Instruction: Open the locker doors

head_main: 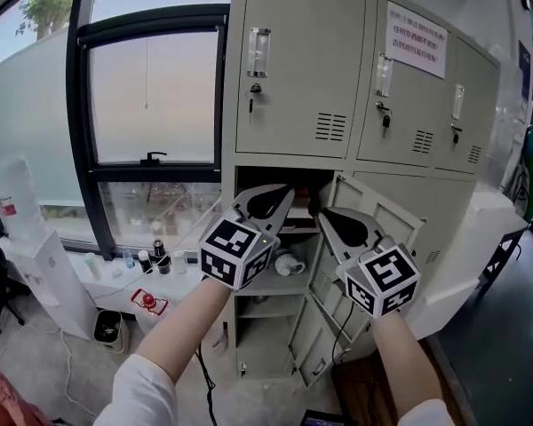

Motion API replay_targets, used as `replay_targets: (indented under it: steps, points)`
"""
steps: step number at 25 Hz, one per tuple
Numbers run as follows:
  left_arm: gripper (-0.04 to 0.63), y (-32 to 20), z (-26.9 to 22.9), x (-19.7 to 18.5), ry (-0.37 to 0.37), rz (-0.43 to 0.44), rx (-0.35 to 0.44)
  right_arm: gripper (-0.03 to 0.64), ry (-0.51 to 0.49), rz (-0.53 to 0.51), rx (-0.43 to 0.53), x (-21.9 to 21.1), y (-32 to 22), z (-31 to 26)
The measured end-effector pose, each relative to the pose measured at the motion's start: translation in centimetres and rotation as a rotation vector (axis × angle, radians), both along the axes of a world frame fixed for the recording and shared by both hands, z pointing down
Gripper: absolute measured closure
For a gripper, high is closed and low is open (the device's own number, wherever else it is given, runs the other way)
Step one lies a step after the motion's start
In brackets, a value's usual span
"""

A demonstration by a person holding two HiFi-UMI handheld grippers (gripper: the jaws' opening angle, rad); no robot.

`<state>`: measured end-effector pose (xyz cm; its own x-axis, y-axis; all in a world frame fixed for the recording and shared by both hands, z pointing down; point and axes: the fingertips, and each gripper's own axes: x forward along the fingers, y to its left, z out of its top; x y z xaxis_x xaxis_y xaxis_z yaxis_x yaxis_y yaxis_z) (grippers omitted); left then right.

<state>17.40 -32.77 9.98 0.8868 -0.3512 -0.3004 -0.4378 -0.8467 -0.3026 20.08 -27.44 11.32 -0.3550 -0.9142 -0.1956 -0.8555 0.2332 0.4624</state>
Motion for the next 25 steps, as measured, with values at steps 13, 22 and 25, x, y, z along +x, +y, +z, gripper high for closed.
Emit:
replay_targets:
  steps: [13, 22, 25]
  points:
    - [0.592, -0.6, -8.0, -4.1, -0.001, -0.06, 0.132, 0.591, 0.015, -0.119, 0.1, -6.5, -4.3, -9.7]
    - [0.591, -4.3, -15.5, -9.0, 0.191, -0.146, 0.063, 0.591, -0.203, -0.169, 0.111, -7.2, -9.7, -18.4]
    - [0.591, -5.8, -16.9, -10.1, 0.237, -0.18, 0.025, 0.591, -0.192, -0.153, 0.095, -7.3, -11.9, -19.3]
